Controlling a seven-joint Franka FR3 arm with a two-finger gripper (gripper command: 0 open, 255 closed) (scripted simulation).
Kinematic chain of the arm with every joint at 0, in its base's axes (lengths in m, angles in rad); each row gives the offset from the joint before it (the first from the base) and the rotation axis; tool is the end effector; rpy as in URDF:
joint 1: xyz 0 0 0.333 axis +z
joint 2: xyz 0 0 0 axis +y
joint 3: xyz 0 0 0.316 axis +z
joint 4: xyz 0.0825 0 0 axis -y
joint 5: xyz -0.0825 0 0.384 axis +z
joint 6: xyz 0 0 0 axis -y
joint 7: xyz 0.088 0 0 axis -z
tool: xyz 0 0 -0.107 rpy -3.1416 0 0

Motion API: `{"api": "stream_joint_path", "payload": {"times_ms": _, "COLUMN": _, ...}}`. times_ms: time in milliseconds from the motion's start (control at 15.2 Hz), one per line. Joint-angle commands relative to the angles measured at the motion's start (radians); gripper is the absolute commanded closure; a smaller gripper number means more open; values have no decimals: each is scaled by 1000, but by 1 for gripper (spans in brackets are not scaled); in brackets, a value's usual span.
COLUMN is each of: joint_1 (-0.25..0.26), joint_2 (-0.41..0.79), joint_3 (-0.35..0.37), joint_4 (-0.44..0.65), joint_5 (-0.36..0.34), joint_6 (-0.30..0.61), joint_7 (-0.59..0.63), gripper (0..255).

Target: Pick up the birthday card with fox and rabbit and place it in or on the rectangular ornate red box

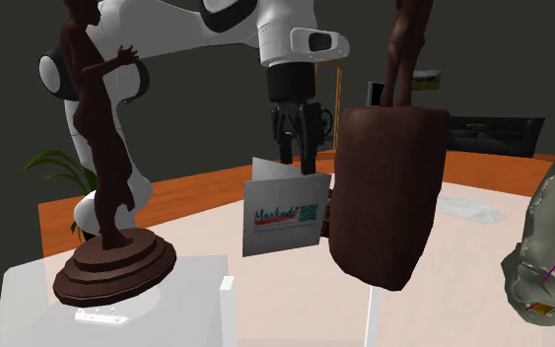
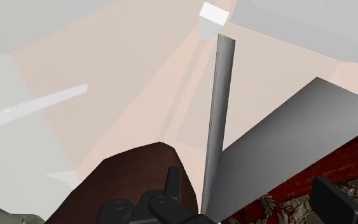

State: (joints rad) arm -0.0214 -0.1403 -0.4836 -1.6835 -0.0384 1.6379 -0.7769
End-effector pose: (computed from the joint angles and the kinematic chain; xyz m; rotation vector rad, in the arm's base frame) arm 0.4461 -0.2717 0.6432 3.0843 0.4259 0.1232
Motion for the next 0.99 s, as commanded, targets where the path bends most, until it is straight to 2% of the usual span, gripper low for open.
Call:
{"api": "stream_joint_path", "payload": {"times_ms": 0, "joint_1": -2, "joint_2": 27, "joint_3": -11, "joint_4": 14, "joint_5": 13, "joint_6": 5, "joint_7": -29, "gripper": 0}}
{"api": "stream_joint_path", "payload": {"times_ms": 396, "joint_1": 1, "joint_2": 15, "joint_3": -12, "joint_4": -87, "joint_5": 7, "joint_6": 96, "joint_7": -24, "gripper": 0}}
{"api": "stream_joint_path", "payload": {"times_ms": 924, "joint_1": 5, "joint_2": 15, "joint_3": -17, "joint_4": -87, "joint_5": 6, "joint_6": 96, "joint_7": -24, "gripper": 0}}
